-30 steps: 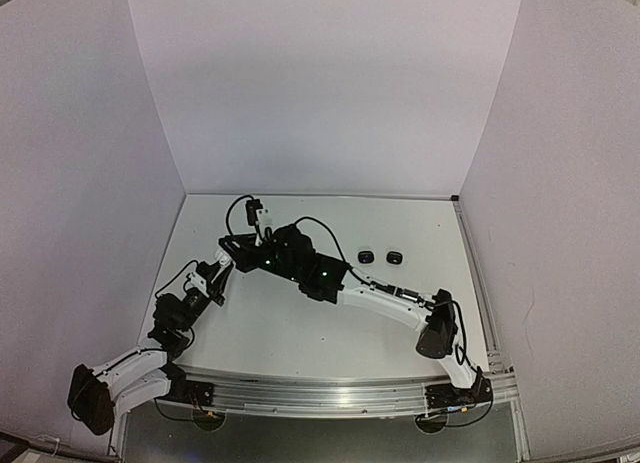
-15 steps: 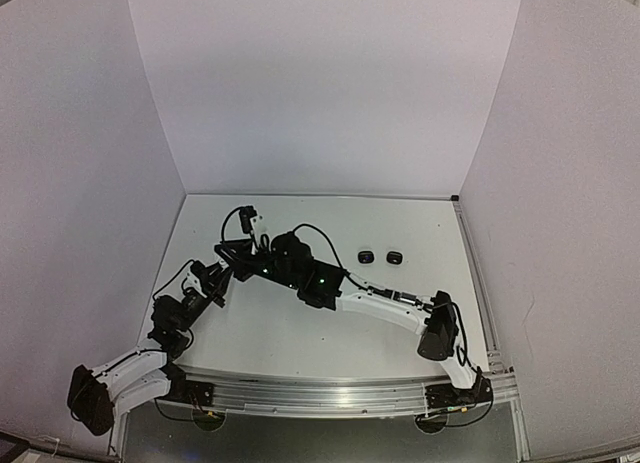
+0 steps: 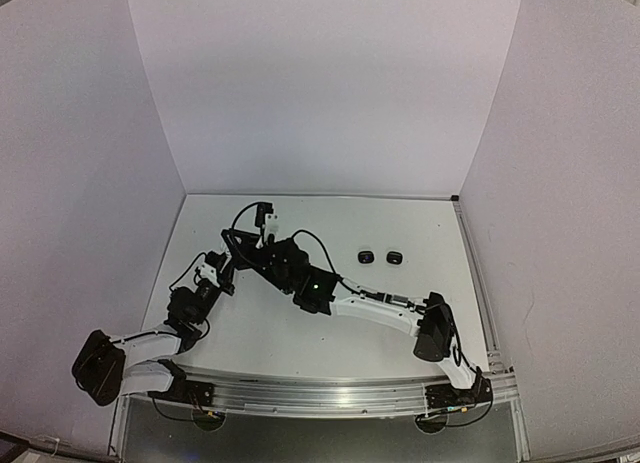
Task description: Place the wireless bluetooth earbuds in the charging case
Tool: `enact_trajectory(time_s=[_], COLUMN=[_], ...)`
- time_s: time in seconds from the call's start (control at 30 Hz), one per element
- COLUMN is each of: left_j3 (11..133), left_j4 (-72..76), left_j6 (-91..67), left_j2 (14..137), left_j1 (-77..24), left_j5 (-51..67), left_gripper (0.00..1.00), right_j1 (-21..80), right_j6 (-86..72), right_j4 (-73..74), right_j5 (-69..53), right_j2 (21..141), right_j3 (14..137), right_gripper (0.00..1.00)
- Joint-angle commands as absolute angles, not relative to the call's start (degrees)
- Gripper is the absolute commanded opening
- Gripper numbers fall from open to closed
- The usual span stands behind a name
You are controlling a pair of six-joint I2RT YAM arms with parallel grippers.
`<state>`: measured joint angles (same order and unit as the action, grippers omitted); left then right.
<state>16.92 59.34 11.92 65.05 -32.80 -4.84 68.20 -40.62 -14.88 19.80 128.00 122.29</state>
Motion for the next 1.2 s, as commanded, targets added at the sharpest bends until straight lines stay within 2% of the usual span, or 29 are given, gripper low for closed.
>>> enact_trajectory(time_s=[0.0, 0.2, 1.17], left_j3=[19.2, 18.5, 19.4], left_j4=[69.2, 70.1, 69.2], left_j6=[12.8, 10.2, 11.0], left_j2=[65.0, 64.2, 64.9], left_j1=[-34.6, -34.9, -35.8], left_j5=[-7.7, -7.6, -7.6], left_gripper=[0.00, 0.00, 0.00], right_j1=[69.0, 69.6, 69.7], right_j6=[-44.4, -45.9, -50.7], right_j4=[-22.1, -23.6, -20.0], right_j5=[26.6, 30.7, 23.9], right_j2=[130.5, 129.1, 133.9], right_j3=[123.3, 119.6, 122.8], right_gripper=[0.00, 0.00, 0.00])
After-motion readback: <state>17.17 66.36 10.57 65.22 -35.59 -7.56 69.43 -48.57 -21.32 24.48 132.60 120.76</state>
